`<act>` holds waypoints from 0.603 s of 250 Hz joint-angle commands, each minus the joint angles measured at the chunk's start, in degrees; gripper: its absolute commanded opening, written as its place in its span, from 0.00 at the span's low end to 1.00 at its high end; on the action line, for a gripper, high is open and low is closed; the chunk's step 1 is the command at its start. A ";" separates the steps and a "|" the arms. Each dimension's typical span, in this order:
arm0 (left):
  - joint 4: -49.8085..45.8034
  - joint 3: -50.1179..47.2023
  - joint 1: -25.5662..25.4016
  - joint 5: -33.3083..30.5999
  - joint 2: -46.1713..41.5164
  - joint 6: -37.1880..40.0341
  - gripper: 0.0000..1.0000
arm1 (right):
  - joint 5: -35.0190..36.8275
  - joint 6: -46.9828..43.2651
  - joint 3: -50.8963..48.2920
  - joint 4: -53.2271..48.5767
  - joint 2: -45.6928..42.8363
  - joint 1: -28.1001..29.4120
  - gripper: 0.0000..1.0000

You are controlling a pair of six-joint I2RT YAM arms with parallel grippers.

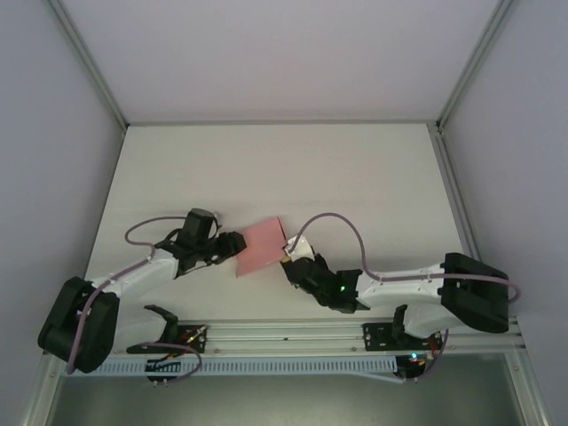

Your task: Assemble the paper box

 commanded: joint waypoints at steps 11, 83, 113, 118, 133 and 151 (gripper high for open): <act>-0.52 0.89 -0.53 -3.30 2.63 2.76 0.45 | -1.10 1.95 0.61 -7.21 -4.84 -0.01 0.47; 0.08 5.47 -0.54 -2.78 11.17 7.56 0.40 | -18.69 6.28 5.86 -23.94 -10.51 -11.86 0.70; 1.47 7.76 -0.54 -0.78 14.49 9.27 0.39 | -25.19 7.86 7.30 -18.56 -8.97 -17.55 0.75; 1.77 8.04 -0.56 -0.40 14.85 9.51 0.39 | -26.52 8.06 7.82 -17.65 -8.24 -18.49 0.75; 2.25 9.07 -0.53 0.15 15.96 10.25 0.39 | -29.48 8.40 9.96 -16.07 -5.11 -21.57 0.76; 2.13 10.86 -0.53 0.95 17.88 11.43 0.39 | -33.68 8.43 13.09 -15.87 -0.09 -25.35 0.76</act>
